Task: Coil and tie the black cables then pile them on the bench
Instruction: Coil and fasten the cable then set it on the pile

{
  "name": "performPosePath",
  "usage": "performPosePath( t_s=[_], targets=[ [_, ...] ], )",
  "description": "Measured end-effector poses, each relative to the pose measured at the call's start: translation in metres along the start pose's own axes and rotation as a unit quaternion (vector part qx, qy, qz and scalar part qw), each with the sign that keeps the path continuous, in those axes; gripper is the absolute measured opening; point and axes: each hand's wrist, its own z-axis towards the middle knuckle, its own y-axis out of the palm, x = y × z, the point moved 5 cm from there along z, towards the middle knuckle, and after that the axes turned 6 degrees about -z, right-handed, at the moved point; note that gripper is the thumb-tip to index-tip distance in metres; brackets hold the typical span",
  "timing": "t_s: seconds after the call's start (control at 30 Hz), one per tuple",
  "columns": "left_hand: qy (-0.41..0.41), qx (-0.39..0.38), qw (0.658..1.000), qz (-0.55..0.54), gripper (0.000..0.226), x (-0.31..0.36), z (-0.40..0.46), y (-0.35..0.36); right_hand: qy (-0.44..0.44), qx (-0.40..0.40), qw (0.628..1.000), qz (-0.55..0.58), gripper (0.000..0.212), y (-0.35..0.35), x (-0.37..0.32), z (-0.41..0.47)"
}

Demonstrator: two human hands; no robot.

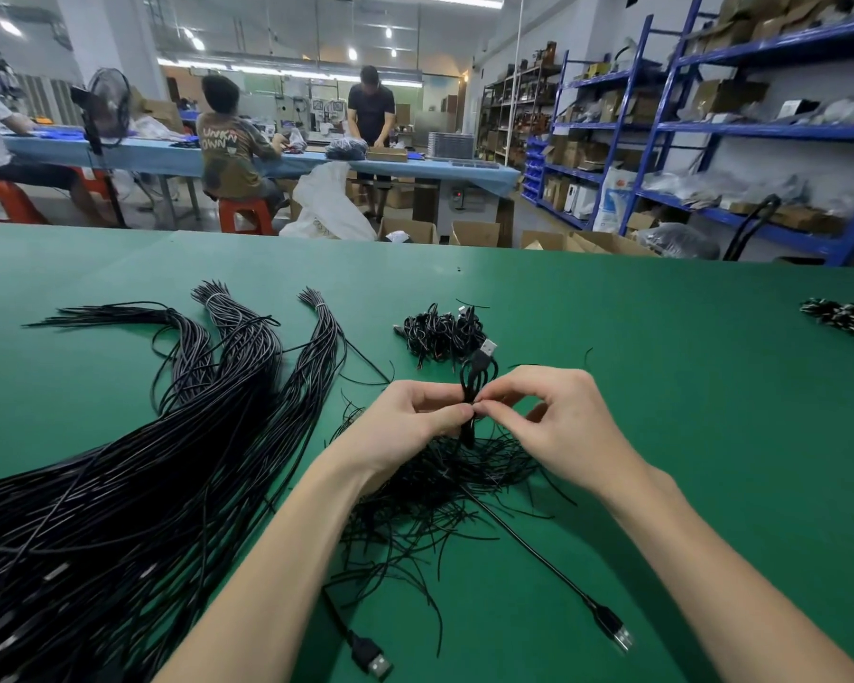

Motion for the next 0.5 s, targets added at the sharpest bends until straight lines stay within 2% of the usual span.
performPosePath(
  t_s=[0.1, 0.23, 0.4, 0.5],
  targets=[
    [0.007, -0.002, 1.0, 0.026, 0.025, 0.003, 0.0, 0.005, 0.01, 0.013, 1.0, 0.007, 0.009, 0.0, 0.003, -0.002],
    [0.005, 0.023, 0.999, 0.035, 0.026, 0.002, 0.001, 0.007, 0.01, -0.008, 1.0, -0.017, 0.01, 0.007, 0.003, -0.005],
    [-0.013, 0.035, 0.999, 0.035, 0.024, -0.007, 0.004, 0.009, -0.03, -0.008, 0.997, -0.073, 0.006, 0.012, -0.001, -0.012],
    [-0.041, 0.016, 0.999, -0.008, 0.021, -0.01, 0.004, 0.006, -0.051, -0.002, 0.996, -0.077, 0.007, 0.011, -0.005, -0.014]
  ],
)
